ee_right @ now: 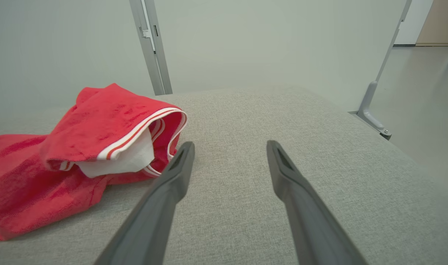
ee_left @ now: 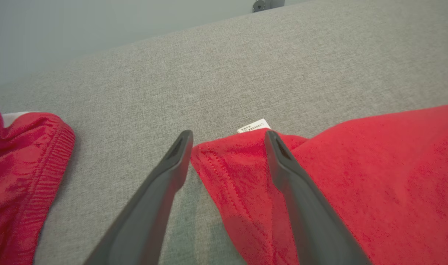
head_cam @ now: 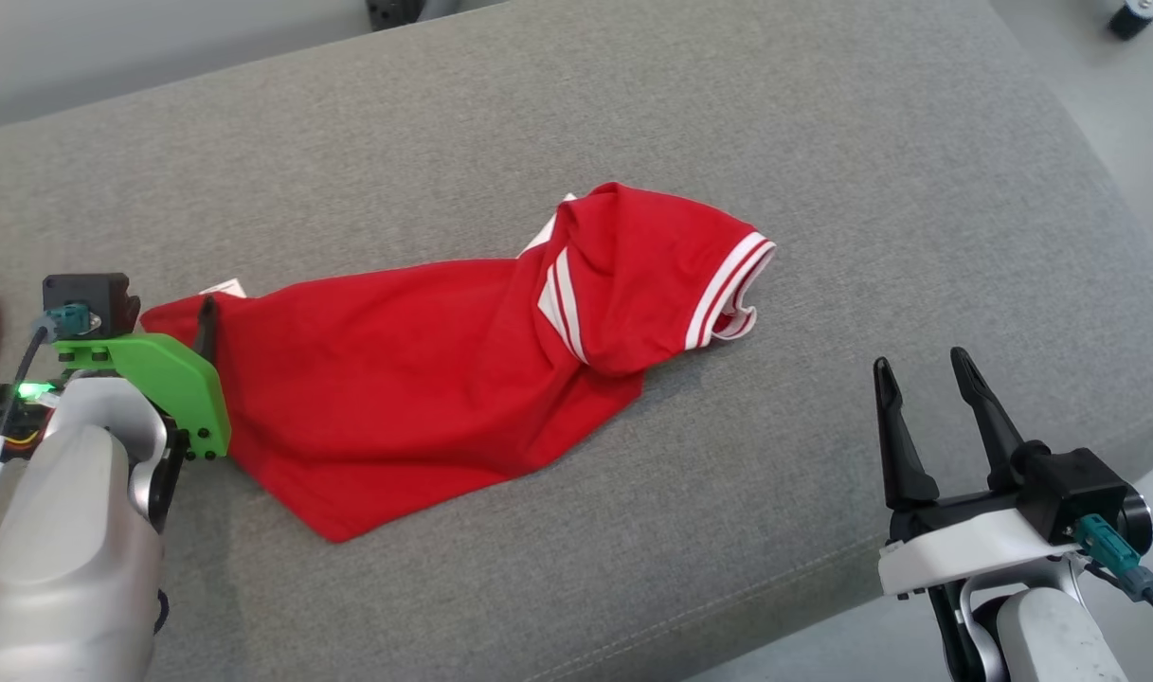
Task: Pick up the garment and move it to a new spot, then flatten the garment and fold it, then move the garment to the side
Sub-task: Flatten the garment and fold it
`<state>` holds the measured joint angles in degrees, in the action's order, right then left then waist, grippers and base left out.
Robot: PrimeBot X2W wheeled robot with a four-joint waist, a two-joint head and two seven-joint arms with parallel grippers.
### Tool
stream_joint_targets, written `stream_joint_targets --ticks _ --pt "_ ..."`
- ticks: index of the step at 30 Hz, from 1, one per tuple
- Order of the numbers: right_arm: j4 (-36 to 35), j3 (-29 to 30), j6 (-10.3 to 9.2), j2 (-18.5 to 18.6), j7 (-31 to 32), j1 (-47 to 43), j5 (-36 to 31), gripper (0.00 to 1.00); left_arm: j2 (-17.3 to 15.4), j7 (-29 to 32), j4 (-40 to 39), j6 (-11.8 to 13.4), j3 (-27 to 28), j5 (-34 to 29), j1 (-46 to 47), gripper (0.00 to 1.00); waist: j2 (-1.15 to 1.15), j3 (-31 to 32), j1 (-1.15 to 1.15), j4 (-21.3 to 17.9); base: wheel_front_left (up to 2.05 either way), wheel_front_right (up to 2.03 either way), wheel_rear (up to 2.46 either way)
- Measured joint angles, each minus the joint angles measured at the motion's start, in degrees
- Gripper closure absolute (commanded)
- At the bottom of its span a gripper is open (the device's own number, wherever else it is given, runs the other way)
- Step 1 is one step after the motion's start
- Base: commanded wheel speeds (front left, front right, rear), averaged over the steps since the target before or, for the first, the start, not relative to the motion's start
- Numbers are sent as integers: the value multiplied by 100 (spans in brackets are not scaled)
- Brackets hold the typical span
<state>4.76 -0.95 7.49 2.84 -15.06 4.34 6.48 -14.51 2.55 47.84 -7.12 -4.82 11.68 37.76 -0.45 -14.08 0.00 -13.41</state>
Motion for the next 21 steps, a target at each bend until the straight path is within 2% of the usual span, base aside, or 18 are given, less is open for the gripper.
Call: stream_joint_targets --ticks 8,11,12,13,14,15,21 --pt "10 -3 0 1 0 3 70 0 -399 242 687 -25 -485 -135 214 0 0 -119 0 -437 0 0 0" --pt "10 8 0 0 0 -8 79 0 -455 392 881 -25 -665 -120 302 0 0 -104 0 -506 0 0 0" --pt "11 15 0 1 0 -12 78 0 -458 433 940 -25 -711 -78 311 4 0 -87 0 -512 0 0 0" --pt "11 20 0 1 0 -20 78 0 -464 512 985 -25 -792 -27 315 50 0 -69 0 -511 0 0 0" --pt "14 22 0 0 0 -28 78 0 -465 583 1010 -25 -892 25 315 60 0 -52 0 -508 0 0 0" --pt "19 22 0 0 0 -35 78 0 -459 634 1020 -25 -981 100 315 100 0 -36 0 -501 0 0 0" --pt "46 -18 0 0 0 -49 77 0 -435 645 922 -25 -1371 671 308 100 0 37 0 -405 0 0 0"
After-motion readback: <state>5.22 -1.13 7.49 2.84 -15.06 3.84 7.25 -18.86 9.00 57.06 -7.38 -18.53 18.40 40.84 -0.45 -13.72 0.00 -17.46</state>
